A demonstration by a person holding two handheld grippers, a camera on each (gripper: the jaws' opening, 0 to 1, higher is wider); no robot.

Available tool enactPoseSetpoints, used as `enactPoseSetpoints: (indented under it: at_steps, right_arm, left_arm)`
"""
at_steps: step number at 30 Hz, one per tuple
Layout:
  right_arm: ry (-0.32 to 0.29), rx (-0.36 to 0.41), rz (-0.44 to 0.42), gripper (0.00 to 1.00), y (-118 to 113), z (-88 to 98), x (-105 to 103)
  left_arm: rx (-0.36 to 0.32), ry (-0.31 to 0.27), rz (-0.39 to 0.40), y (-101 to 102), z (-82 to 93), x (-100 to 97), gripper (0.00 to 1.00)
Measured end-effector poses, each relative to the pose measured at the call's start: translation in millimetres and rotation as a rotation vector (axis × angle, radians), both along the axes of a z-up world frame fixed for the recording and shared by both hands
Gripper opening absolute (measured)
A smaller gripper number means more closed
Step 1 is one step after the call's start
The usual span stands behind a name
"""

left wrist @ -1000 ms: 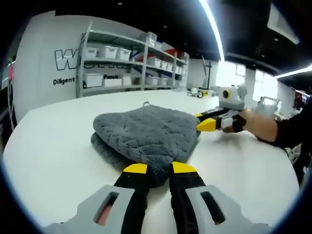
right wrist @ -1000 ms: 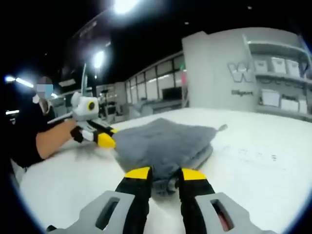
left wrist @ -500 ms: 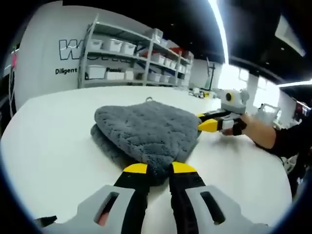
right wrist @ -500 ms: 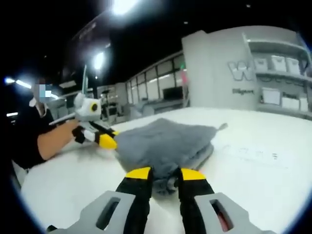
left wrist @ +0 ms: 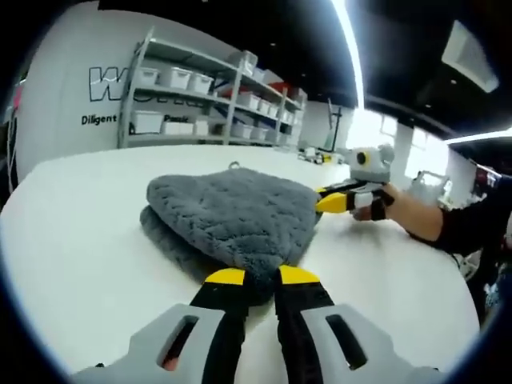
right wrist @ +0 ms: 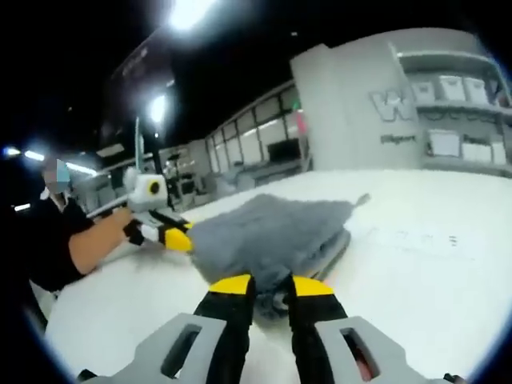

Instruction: Open the folded towel by lifting each exposed corner and separating the folded layers until the towel lies flat within the target outline without major curled edges

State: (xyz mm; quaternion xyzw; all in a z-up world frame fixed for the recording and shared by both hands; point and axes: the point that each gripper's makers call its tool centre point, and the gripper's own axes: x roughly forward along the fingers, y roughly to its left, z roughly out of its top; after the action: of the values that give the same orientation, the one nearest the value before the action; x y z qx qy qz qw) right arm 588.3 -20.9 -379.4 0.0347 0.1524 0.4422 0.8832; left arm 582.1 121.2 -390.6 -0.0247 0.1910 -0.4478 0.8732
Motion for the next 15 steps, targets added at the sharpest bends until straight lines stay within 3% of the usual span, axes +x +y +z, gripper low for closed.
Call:
enactPoseSetpoints:
  at_steps: [3,7,12,14,15]
  right_arm:
    - [-0.015,-0.008,0.031,0.1,4.3,0.8,-6.6]
    - [-0.038,-0.029,0.026,0.08,5.1,1.4,-6.9]
    - [-0.059,-0.035,0.035,0.06,3.3,3.2,-8.9]
    - [-0.084,-0.035,0.035,0.04,4.1,4.5,-8.0]
    - [-0.128,-0.07,0.081,0.04,6.1,3.1,-10.4]
  left_arm:
    - [-0.021,0.055,0.027,3.5,-2.8,-6.1,0.11]
    - [0.014,0.047,0.046,-0.1,-0.1,-8.5,0.11]
    - [-0.032,0.06,0.068,4.6,1.5,-2.6,0.1]
    - [-0.029,0.057,0.073,2.7,1.3,-2.8,0.09]
    - [-0.021,0.054,0.067,1.9,0.8,-4.0,0.08]
